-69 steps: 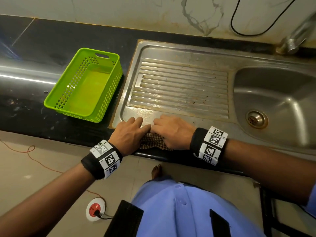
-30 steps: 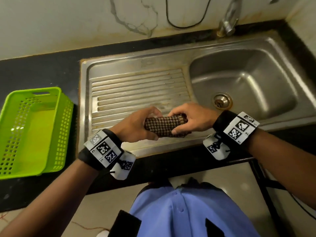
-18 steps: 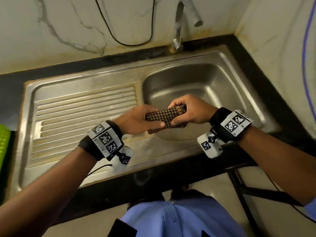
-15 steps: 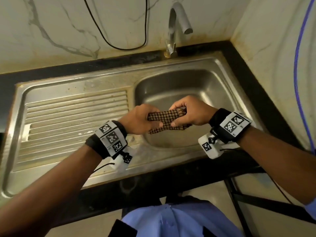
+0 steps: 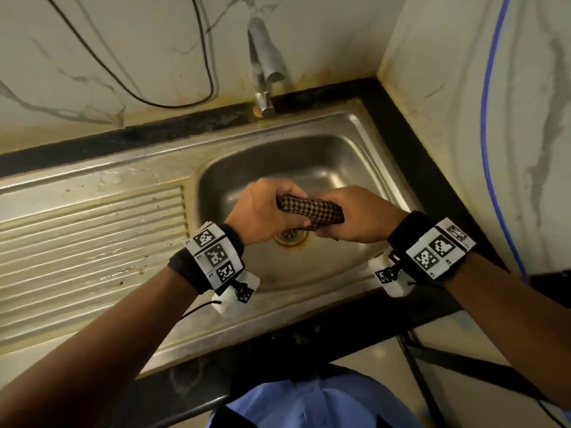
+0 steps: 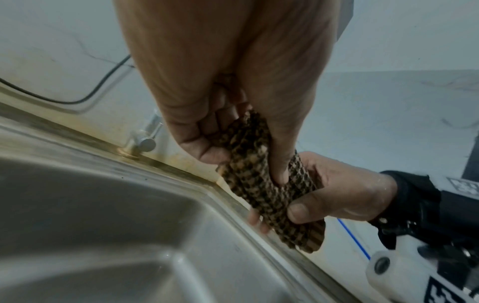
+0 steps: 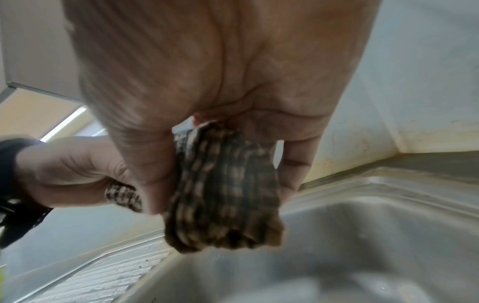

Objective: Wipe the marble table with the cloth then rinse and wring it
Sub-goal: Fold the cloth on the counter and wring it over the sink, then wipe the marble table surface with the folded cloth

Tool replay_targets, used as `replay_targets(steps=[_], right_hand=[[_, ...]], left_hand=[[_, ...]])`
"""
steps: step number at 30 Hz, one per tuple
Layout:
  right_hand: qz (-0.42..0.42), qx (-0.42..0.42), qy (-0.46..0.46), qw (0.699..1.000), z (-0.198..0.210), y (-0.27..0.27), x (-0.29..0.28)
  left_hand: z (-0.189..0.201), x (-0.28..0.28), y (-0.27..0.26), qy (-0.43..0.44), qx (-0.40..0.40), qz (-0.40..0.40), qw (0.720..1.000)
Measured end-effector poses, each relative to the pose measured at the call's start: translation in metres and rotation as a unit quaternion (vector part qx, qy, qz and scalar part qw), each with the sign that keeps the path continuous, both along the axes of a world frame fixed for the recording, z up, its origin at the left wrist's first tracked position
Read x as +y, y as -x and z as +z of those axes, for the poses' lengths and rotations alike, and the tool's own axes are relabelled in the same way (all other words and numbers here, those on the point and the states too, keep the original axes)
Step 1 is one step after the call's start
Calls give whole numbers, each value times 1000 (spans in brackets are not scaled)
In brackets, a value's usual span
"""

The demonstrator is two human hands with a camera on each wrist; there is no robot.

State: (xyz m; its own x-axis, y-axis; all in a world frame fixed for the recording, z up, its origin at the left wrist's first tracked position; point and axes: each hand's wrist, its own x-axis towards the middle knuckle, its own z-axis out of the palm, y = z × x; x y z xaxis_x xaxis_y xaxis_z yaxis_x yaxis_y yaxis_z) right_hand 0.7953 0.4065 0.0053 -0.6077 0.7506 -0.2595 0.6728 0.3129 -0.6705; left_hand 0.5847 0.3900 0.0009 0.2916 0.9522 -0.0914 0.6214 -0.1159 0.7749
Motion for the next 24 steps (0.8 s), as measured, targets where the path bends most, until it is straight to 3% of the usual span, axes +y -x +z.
replay_targets(steps=[5,9,15,17,20,24], right_hand=[[-143,-14,-34,989,6,-34,-46],[-235,-38,-40,970,4,-54,-103],[-420,106,-19,901,3,-80,-203],[-455,108,-8,884,3,-88,-246],[-516,96,-34,850,-3,-99,-311],[-605,79,-85,788,-22,-103,-393]], left_hand=[[5,3,-23,12,-28,-96,995],[5,-2,-48,35,-33,-233,971],[9,-45,-103,139,-124,-382,905],[6,-72,-127,137,-124,-429,884],[-2,-112,-171,48,-83,-501,860],[-12,-180,-228,120,-69,-599,789]])
